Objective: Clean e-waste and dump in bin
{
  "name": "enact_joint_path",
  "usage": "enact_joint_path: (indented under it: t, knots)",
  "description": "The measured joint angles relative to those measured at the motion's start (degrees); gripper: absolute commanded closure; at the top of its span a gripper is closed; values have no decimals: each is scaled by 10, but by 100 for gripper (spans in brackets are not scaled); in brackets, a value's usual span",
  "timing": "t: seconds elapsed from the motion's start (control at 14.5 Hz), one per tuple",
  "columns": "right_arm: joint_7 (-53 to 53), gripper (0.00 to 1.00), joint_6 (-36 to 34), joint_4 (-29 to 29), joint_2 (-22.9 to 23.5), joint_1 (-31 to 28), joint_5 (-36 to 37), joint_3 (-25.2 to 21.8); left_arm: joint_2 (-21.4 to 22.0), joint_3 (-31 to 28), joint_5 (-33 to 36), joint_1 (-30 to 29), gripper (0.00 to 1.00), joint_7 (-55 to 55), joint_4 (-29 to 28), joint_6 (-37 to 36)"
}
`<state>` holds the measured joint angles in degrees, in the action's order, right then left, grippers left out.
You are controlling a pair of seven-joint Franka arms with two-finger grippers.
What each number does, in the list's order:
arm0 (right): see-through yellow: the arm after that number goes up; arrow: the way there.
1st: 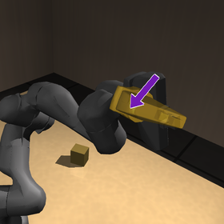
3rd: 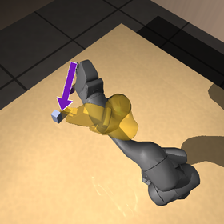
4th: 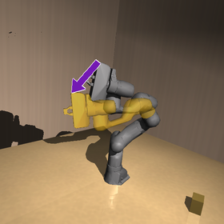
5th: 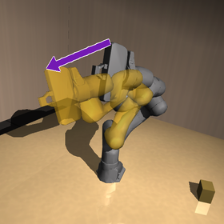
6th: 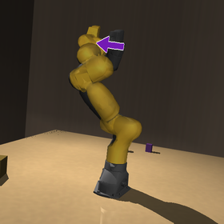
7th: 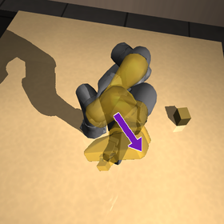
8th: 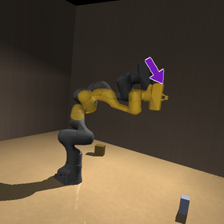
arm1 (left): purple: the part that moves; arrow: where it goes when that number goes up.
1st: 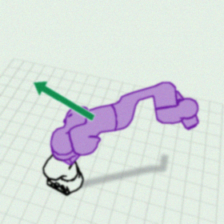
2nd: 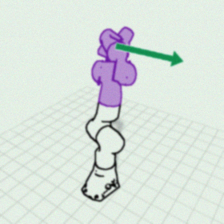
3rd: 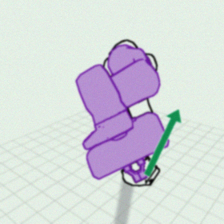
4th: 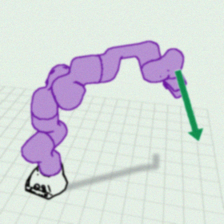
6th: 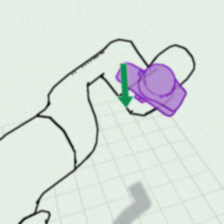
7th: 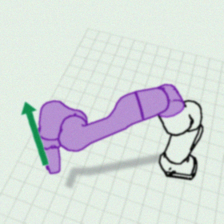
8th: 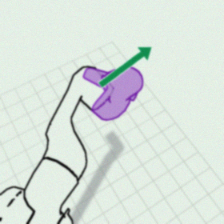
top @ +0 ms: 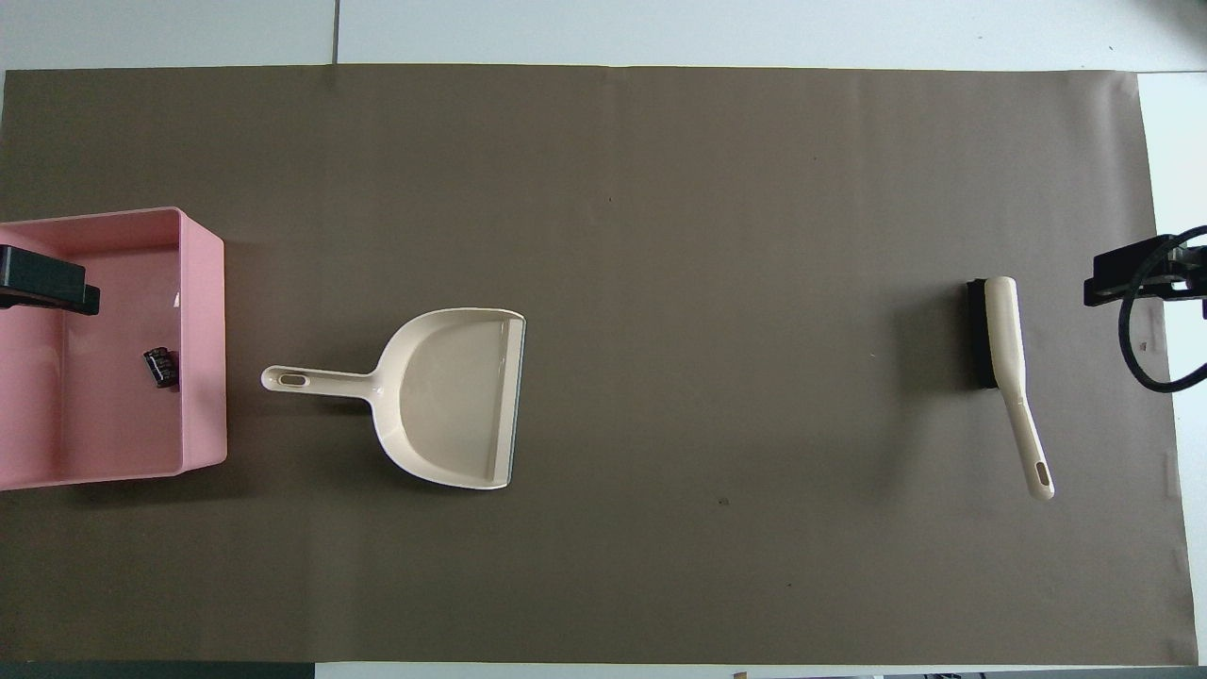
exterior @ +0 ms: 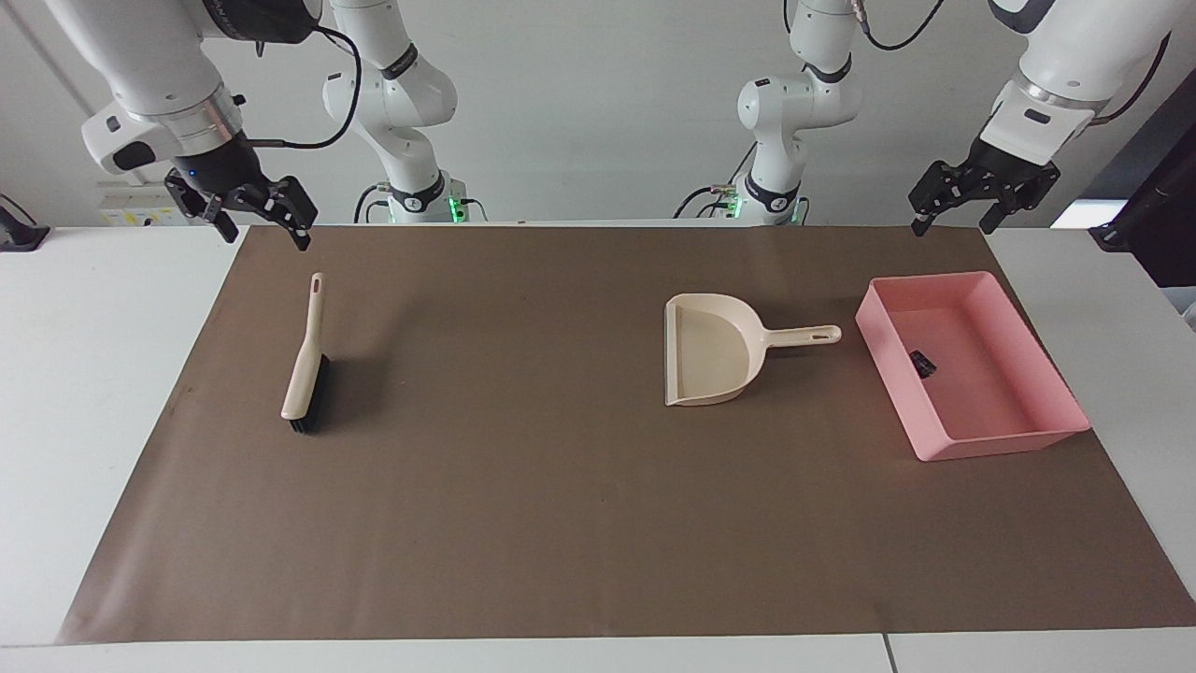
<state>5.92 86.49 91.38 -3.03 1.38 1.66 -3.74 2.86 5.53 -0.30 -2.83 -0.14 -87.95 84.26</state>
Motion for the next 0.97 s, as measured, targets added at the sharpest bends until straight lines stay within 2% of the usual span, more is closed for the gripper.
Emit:
enact_joint_path:
  t: [0.21,0.62,0.97]
  knots:
    - [-5,0,0,0,0,0,3,0,0,-8,0,0,2,-4,0,-5]
    - [-6,0,0,0,0,0,3,0,3,-80,-1,46,2,-29,1,-7]
    - [-6,0,9,0,0,0,4,0,2,-86,-1,49,2,-35,1,-12]
